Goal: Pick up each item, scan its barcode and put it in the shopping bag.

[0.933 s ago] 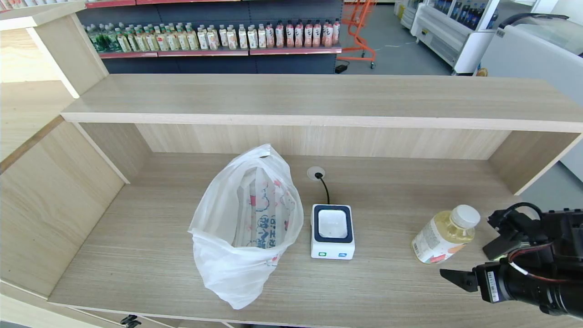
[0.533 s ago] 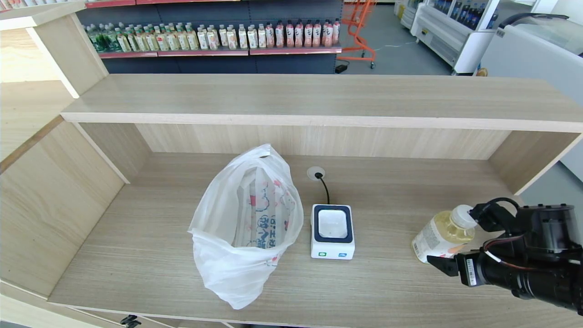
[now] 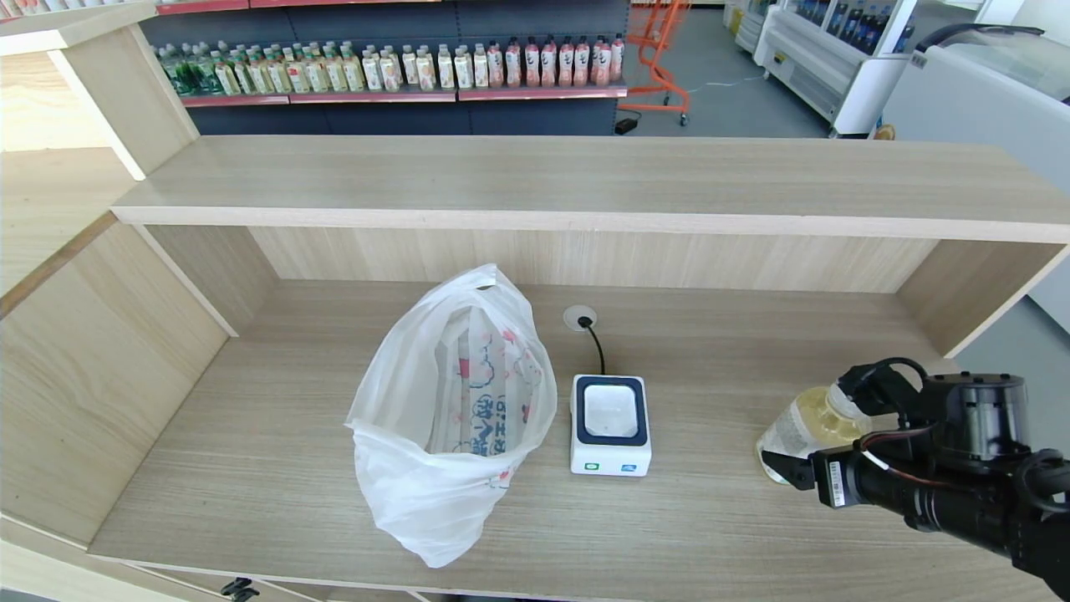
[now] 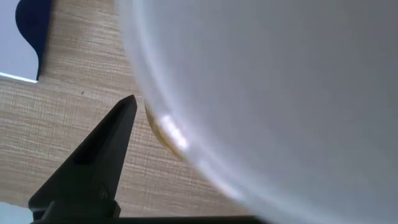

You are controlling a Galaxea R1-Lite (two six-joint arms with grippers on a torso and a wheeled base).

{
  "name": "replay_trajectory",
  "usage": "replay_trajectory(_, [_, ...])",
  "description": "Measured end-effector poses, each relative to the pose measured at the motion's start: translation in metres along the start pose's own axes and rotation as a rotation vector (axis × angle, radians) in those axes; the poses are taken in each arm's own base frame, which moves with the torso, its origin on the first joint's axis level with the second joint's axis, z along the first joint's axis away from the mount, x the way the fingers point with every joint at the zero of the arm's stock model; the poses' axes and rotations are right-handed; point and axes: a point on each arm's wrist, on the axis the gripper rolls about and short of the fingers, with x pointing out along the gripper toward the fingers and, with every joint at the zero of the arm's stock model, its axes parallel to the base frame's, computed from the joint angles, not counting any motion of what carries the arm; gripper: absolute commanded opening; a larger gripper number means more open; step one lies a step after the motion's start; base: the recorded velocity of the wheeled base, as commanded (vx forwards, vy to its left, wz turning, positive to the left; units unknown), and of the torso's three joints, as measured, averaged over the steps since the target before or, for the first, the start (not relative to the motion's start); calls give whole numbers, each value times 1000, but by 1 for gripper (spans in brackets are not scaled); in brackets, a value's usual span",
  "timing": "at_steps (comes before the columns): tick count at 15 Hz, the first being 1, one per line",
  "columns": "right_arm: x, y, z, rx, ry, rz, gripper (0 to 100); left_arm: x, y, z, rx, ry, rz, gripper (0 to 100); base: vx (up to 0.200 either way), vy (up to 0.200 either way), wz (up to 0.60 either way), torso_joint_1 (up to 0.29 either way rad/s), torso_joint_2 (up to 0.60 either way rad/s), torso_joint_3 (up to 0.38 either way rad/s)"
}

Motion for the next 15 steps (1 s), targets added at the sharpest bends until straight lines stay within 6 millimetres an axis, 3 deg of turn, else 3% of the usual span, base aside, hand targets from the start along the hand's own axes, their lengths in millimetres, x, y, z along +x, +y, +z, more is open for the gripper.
replay_trajectory(15, [24,16,12,-100,-209,38,100,0,0,0,0,0,0,100,0,0,0,0,0,0])
